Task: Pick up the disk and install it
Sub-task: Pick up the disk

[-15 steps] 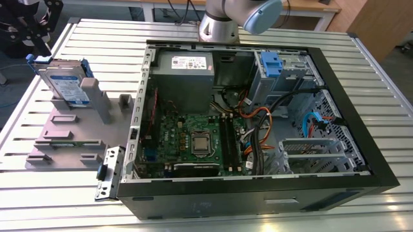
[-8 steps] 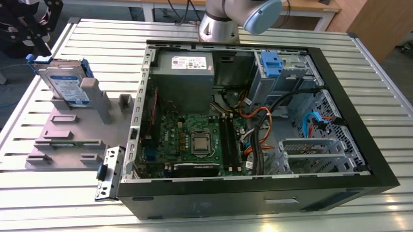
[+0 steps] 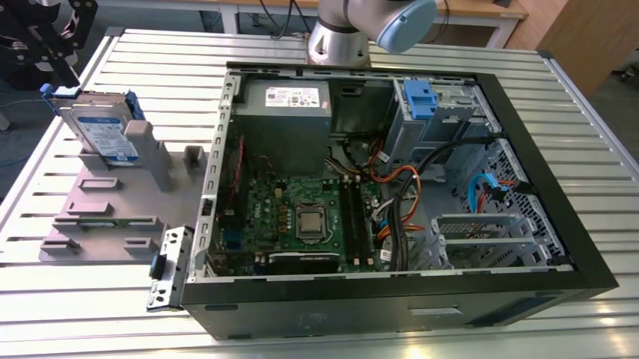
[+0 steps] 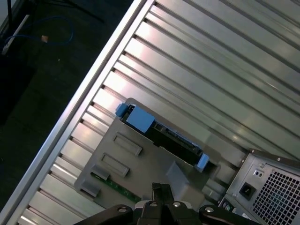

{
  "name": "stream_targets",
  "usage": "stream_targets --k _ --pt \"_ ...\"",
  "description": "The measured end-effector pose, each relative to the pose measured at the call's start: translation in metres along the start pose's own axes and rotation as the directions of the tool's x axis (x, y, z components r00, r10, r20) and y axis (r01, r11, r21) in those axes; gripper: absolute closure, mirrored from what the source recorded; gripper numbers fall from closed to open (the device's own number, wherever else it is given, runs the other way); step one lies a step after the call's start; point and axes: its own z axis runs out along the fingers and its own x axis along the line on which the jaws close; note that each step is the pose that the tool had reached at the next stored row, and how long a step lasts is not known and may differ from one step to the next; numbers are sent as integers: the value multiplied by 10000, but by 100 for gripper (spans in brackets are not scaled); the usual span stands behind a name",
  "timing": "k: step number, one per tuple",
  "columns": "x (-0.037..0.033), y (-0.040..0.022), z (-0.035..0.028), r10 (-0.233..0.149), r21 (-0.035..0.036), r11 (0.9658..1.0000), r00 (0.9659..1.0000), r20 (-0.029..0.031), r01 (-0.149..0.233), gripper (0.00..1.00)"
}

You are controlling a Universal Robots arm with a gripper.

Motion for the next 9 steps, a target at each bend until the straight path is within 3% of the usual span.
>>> stream_targets --k 9 --pt "0 0 0 -233 -5 9997 9997 -3 233 89"
